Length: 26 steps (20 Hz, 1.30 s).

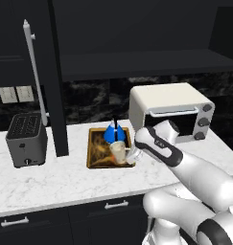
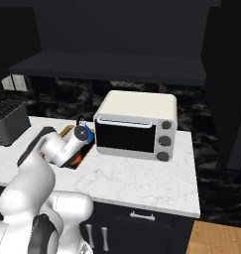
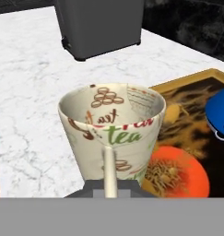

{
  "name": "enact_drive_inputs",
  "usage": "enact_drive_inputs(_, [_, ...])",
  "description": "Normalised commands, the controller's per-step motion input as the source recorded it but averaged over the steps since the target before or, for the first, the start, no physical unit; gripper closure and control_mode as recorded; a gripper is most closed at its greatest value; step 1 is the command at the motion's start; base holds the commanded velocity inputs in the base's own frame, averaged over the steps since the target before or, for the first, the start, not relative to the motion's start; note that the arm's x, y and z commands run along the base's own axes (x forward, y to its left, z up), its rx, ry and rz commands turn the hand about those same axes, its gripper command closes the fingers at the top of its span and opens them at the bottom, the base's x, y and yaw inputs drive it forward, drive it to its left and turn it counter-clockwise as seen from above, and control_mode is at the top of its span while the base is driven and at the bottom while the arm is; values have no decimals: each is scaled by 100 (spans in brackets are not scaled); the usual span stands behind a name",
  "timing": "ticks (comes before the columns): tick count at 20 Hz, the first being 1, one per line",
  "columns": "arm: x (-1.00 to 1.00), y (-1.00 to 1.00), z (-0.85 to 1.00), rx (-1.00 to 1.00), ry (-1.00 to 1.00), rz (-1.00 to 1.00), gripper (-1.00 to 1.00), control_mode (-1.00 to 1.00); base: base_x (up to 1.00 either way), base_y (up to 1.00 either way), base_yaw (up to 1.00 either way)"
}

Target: Pick the kettle from the counter and place it on the tray. Then pick the mug from the cabinet and place it on the tray. Then close the cabinet doors.

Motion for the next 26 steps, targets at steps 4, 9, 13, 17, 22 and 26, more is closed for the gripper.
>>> enact_drive_inputs(4, [20, 4, -26, 0, 0, 0, 100, -100, 0, 0, 0])
enact_drive_inputs(9, [21, 15, -23, 0, 0, 0, 100, -100, 0, 0, 0])
enact_drive_inputs(13, [20, 22, -11, 0, -5, 1, 100, -100, 0, 0, 0])
enact_drive_inputs(17, [21, 19, -8, 0, -8, 2, 100, -100, 0, 0, 0])
enact_drive_inputs(22, [18, 12, -10, 0, -13, 0, 100, -100, 0, 0, 0])
enact_drive_inputs(26, [10, 0, -15, 0, -5, 0, 100, -100, 0, 0, 0])
